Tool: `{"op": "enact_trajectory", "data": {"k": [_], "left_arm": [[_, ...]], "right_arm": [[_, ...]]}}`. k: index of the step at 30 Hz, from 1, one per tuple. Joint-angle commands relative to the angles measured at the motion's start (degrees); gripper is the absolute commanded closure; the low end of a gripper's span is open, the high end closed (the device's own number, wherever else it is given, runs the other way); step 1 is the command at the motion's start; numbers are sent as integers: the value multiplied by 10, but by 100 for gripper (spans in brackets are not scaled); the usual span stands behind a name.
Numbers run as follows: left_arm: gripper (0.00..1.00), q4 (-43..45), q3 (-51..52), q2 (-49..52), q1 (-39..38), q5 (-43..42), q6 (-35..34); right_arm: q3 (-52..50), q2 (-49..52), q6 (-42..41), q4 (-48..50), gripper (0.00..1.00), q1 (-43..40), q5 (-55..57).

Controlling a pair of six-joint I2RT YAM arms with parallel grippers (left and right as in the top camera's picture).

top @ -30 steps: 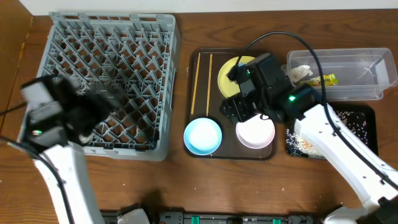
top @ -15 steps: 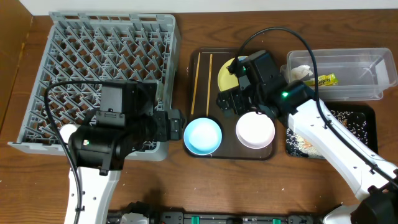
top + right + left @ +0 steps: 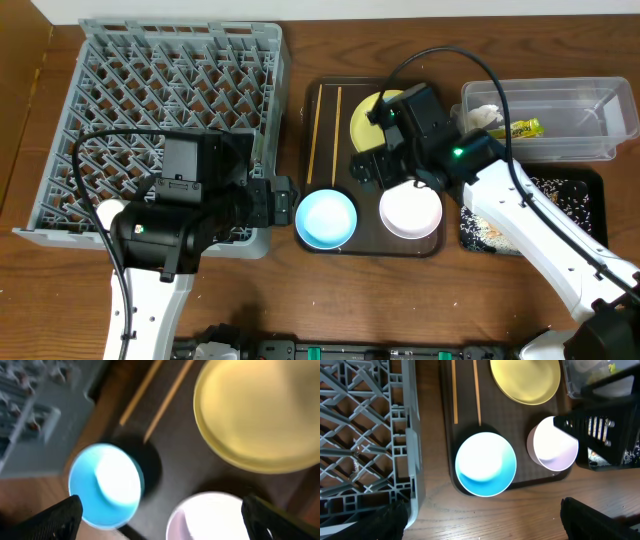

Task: Sort waste into correct bins and load items into the dishwasher

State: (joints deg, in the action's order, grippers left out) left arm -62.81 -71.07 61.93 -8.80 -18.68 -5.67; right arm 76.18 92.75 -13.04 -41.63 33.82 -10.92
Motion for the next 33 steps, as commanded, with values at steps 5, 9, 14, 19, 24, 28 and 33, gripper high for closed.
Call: {"op": "enact_trajectory", "data": {"k": [5,9,14,19,24,28,33], "left_arm": [[2,-2,-10,-2,-2,8,12],[2,-2,-10,-2,-2,8,12],[2,-2,-10,-2,-2,8,12],[2,-2,-10,-2,-2,8,12],[2,-2,-10,-2,-2,8,12],[2,-2,-10,-2,-2,8,12],[2,-2,-10,-2,-2,8,12]], "right_arm": [[13,-67,68,-62,1,-25,17],[8,-161,122,-30,1,-28,68],[-25,-252,168,-5,1,-33,146],[-141,-376,169,62,1,-81,160],[-278,-502,165,122,1,-140,149],[-369,-602,144,123,1,-186,150],[-470,-719,144,123,1,-244,150]]}}
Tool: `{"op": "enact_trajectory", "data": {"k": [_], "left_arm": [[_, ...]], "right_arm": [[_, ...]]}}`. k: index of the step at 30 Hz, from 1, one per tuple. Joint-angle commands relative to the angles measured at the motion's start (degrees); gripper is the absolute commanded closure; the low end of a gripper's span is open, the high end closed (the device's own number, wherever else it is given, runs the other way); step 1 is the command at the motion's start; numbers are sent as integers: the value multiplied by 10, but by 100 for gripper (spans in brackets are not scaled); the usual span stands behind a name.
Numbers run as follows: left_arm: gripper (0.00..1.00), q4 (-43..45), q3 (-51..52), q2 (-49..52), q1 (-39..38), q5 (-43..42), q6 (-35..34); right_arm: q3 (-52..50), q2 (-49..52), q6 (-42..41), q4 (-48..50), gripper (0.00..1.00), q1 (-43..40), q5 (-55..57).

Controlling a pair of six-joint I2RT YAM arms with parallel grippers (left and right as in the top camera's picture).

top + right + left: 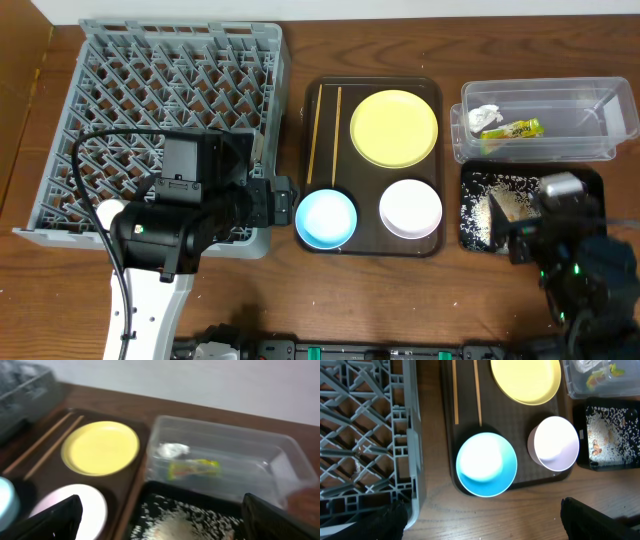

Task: Sort waste into correct bins and load items into the dishwasher
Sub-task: 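Reach the left gripper to the chopsticks on the brown tray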

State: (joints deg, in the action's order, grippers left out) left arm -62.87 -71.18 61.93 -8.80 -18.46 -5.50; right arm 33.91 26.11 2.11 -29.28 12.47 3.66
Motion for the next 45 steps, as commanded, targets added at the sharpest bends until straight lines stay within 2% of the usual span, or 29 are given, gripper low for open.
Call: {"op": "enact_trajectory", "data": {"k": [1,6,13,22,45], "left_arm": [[2,-1,-9,-2,-2,6,10],[2,-1,-9,-2,-2,6,10],[2,-1,-9,-2,-2,6,10],[2,-1,-9,-2,-2,5,10],[2,-1,-9,-2,-2,4,7]], "right_arm": [[-67,-75,-8,-1,1,-42,4],[-144,-172,-8,-1,1,-85,4],[-233,-258,-8,23,1,-112,4],[-331,-258,-8,246,1,-113,2],[-336,-257,-8,253,1,-113,-3]]}}
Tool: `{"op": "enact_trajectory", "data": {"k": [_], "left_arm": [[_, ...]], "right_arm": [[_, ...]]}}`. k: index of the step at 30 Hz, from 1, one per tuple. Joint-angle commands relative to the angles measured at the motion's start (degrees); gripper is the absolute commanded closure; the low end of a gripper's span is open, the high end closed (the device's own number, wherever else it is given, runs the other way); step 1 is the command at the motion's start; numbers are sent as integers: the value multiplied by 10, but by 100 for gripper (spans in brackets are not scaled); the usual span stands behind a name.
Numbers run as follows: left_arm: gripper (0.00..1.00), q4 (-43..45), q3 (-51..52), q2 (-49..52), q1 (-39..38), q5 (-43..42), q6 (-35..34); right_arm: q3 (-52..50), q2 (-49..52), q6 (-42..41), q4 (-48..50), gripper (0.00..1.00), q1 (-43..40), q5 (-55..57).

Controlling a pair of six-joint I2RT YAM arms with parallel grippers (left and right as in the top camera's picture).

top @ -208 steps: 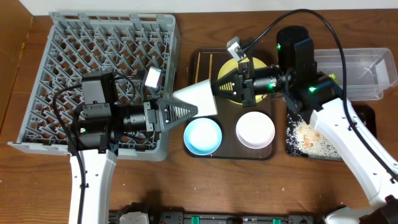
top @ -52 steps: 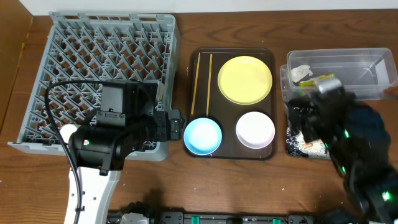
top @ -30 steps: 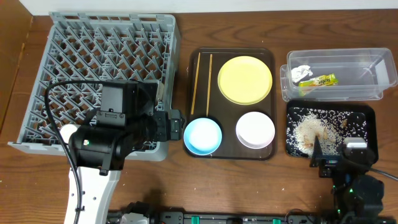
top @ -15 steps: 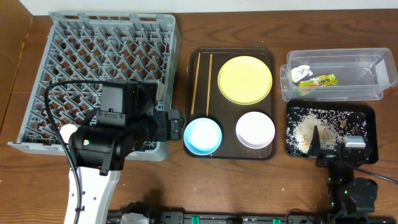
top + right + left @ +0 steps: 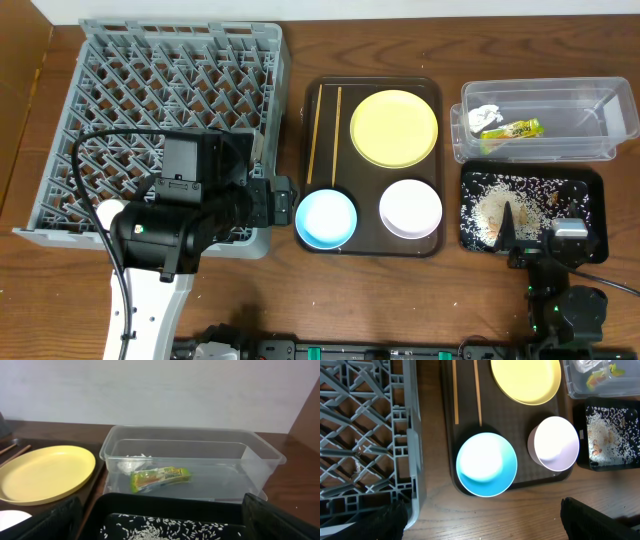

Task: Sort waste into correct bins and load items into the dishwasher
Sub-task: 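Reach the left gripper to the chopsticks on the brown tray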

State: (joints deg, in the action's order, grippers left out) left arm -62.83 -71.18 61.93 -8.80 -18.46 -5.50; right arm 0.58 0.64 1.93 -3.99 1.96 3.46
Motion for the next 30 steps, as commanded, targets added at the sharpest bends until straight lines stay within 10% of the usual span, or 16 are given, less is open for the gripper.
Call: {"op": "enact_trajectory", "data": {"k": [1,30], "left_arm": [[2,-1,-9,-2,-2,-3,5],[3,356,-26,397,-100,89,27]], "right_arm": [[-3,-2,-6,0,1,-8,-1],[-3,-2,-6,0,1,-8,-1]]}}
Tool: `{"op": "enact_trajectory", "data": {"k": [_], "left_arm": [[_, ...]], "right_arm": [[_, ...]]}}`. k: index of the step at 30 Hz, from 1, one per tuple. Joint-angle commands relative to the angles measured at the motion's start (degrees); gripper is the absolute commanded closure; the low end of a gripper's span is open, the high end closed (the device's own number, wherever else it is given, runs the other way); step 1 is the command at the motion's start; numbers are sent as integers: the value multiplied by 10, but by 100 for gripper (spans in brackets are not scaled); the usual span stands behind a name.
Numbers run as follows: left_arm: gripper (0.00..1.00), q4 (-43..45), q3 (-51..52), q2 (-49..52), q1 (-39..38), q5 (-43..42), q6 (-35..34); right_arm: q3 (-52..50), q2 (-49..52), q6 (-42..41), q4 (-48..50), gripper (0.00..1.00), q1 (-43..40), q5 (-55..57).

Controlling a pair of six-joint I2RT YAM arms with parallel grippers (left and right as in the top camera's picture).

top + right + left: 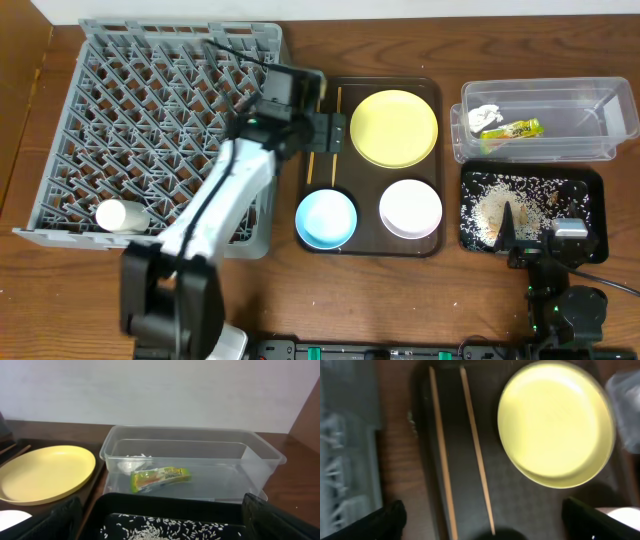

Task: Sort waste into correct bins and load items into the dishwasher
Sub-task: 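Reach the left gripper to the chopsticks on the brown tray, then grasp a chopstick with the left gripper and lift it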

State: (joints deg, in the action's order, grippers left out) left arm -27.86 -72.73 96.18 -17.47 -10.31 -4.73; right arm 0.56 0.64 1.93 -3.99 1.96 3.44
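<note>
My left gripper (326, 131) hovers open and empty over the far left of the dark serving tray (431, 245), above two wooden chopsticks (312, 168). In the left wrist view the chopsticks (475, 454) run lengthwise between my fingertips (376, 521), with the yellow plate (555, 422) to their right. On the tray also sit the yellow plate (394, 128), a blue bowl (326, 218) and a white bowl (410, 208). My right gripper (537, 233) rests open at the front right, facing the clear bin (190, 462).
The grey dish rack (150, 110) fills the left side. The clear bin (590, 115) at the far right holds a green-yellow wrapper (160, 478) and a crumpled tissue (483, 114). In front of it lies a black tray (592, 185) scattered with rice.
My left gripper has moved from the rack's front right corner beside the blue bowl to above the chopsticks at the tray's far left. The right arm has not moved.
At first my right gripper was open over the serving tray near the plate and white bowl, my left open beside the blue bowl. Then the right arm stood back by the rice tray and settled facing the clear bin. Now the left is over the chopsticks.
</note>
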Motion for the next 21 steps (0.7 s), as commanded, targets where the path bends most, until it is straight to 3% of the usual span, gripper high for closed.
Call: {"op": "enact_trajectory", "data": {"k": [1,9,21], "left_arm": [[4,10,-10,69,-17,7,19],[33,34,-10,133,-39,15,15],[51,42,-10,192,-39,23,-9]], "right_arm": [[-2,-2,-6,0,1,-8,-1],[-2,-2,-6,0,1,-8,-1],[-2,-2,-6,0,1,-8,-1]]}}
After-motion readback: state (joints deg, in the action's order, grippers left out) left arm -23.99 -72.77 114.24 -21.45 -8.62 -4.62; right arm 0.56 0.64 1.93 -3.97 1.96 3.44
